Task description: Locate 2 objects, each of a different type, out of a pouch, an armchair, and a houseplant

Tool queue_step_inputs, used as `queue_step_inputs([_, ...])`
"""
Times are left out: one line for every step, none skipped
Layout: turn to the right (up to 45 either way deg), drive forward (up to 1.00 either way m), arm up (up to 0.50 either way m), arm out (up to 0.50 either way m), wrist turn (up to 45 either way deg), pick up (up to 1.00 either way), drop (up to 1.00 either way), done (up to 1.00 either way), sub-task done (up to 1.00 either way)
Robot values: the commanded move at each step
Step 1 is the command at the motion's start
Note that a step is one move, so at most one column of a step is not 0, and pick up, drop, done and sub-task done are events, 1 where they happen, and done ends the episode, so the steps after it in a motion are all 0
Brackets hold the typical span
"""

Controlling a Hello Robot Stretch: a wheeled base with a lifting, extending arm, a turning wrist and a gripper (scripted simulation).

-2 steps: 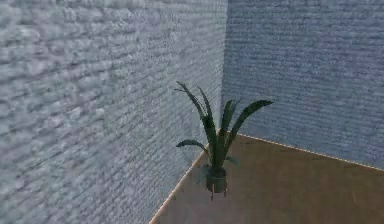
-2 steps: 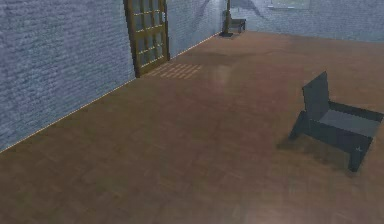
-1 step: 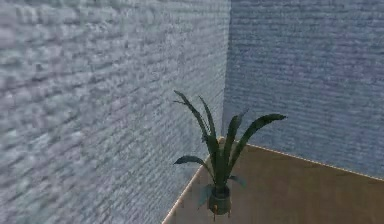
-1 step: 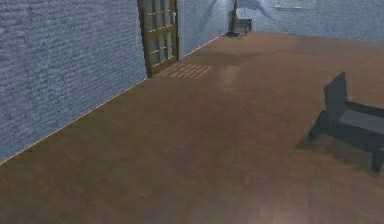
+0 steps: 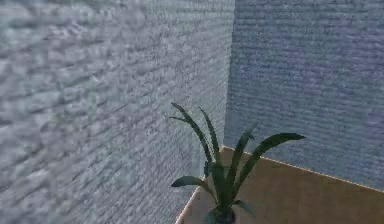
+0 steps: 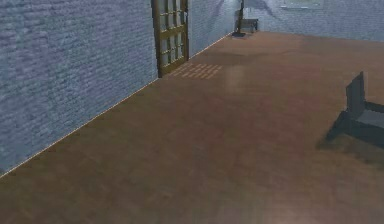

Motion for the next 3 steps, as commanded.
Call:
queue_step_inputs([45.0,0.00,0.00,0.00,0.0,0.00,0.00,0.00,0.00])
queue_step_inputs([45.0,0.00,0.00,0.00,0.0,0.00,0.00,0.00,0.00])
queue_step_inputs([27.0,0.00,0.00,0.00,0.0,0.00,0.00,0.00,0.00])
